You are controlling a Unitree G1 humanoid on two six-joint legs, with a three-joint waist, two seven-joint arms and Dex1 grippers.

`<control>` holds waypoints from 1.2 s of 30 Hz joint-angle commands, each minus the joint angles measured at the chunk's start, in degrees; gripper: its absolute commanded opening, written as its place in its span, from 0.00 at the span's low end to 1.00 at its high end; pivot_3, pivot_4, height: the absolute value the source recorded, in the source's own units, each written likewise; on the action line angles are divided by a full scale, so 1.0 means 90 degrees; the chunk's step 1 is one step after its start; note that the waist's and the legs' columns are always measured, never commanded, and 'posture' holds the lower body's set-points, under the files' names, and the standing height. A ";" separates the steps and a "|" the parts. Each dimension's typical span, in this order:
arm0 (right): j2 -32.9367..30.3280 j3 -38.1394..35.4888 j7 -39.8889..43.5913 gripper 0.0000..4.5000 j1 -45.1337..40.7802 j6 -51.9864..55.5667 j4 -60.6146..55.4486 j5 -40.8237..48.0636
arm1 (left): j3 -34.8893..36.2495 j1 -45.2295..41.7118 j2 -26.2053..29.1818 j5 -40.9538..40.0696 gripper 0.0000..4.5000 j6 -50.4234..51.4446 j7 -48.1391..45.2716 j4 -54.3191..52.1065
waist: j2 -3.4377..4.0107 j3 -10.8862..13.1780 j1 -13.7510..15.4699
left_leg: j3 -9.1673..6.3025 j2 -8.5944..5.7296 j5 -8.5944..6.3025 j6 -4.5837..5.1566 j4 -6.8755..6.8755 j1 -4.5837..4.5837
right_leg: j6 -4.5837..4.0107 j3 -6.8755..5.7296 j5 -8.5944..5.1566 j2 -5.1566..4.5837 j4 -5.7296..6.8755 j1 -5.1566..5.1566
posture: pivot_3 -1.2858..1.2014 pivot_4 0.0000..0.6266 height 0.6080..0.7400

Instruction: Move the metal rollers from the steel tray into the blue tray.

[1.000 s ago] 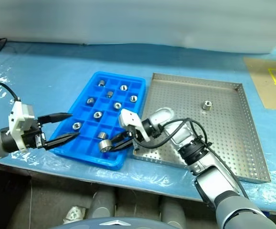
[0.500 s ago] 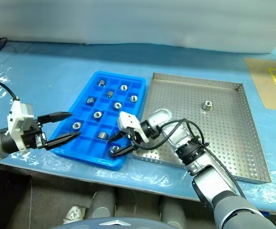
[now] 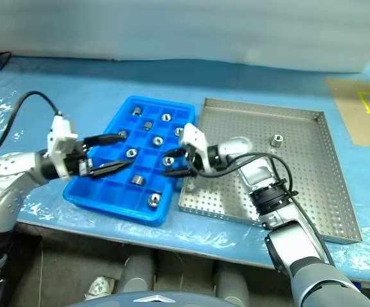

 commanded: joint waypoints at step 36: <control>-0.0422 -0.2142 -0.4900 0.65 -0.1730 -0.3828 0.6382 -0.1150 | -0.0967 -0.1341 -0.1449 0.0996 0.91 -0.1345 -0.0343 0.1645 | -0.0001 -0.0001 -0.0571 | 0.0014 -0.0002 -0.0045 0.0079 0.0070 -0.0039 | -0.0003 0.0007 0.0003 -0.0001 0.0002 -0.0006 | 0.50 0.24 1.00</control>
